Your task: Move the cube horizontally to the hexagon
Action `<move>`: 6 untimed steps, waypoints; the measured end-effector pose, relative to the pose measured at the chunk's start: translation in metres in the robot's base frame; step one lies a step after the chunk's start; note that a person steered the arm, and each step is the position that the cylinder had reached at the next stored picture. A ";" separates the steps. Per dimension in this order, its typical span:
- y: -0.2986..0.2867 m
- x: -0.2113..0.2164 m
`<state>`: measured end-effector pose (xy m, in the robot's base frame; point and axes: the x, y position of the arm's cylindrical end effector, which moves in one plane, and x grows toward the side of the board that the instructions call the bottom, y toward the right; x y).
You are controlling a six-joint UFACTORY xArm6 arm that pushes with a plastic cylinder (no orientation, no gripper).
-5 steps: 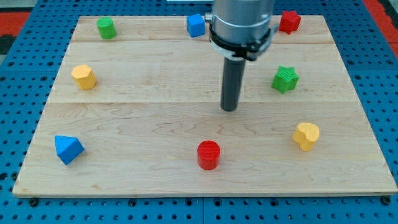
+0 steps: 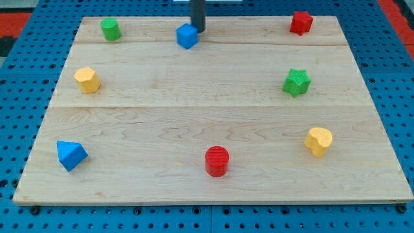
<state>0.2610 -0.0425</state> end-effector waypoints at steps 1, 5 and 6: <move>0.008 0.023; -0.067 0.086; -0.069 0.088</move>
